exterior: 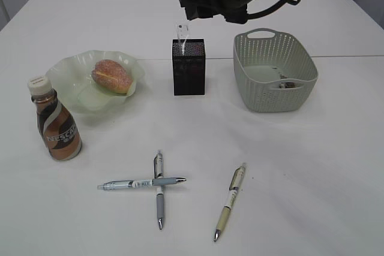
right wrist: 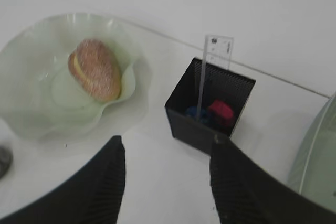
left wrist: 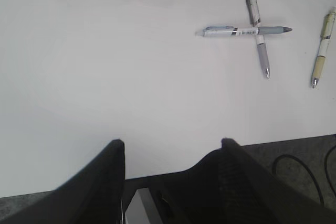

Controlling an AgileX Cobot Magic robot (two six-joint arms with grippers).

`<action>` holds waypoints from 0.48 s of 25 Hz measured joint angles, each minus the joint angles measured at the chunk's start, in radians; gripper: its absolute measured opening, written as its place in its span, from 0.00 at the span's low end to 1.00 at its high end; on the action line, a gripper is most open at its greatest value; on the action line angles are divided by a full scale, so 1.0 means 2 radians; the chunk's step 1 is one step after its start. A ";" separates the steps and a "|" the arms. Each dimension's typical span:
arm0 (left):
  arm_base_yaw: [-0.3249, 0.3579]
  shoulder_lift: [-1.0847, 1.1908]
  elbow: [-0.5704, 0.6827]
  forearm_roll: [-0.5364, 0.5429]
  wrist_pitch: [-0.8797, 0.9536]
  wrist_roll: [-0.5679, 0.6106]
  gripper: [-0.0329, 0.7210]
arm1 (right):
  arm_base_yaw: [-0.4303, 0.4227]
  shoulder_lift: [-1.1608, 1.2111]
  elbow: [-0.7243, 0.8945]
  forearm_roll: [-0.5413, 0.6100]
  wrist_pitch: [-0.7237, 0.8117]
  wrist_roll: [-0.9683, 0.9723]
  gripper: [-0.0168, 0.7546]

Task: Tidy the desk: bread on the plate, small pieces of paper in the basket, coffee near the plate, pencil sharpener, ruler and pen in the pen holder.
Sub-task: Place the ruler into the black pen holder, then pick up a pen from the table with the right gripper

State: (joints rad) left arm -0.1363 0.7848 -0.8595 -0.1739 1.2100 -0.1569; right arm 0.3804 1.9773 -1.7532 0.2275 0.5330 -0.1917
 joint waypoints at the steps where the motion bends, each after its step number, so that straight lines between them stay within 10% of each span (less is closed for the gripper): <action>1: 0.000 0.000 0.000 0.000 0.000 0.000 0.61 | 0.004 -0.006 0.000 0.000 0.020 -0.010 0.52; 12: 0.000 0.000 0.000 0.001 0.018 0.000 0.61 | 0.108 -0.015 0.000 0.016 0.175 -0.209 0.52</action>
State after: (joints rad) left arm -0.1363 0.7848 -0.8595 -0.1719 1.2453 -0.1569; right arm 0.5971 1.9475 -1.7532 0.2604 0.8830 -0.6103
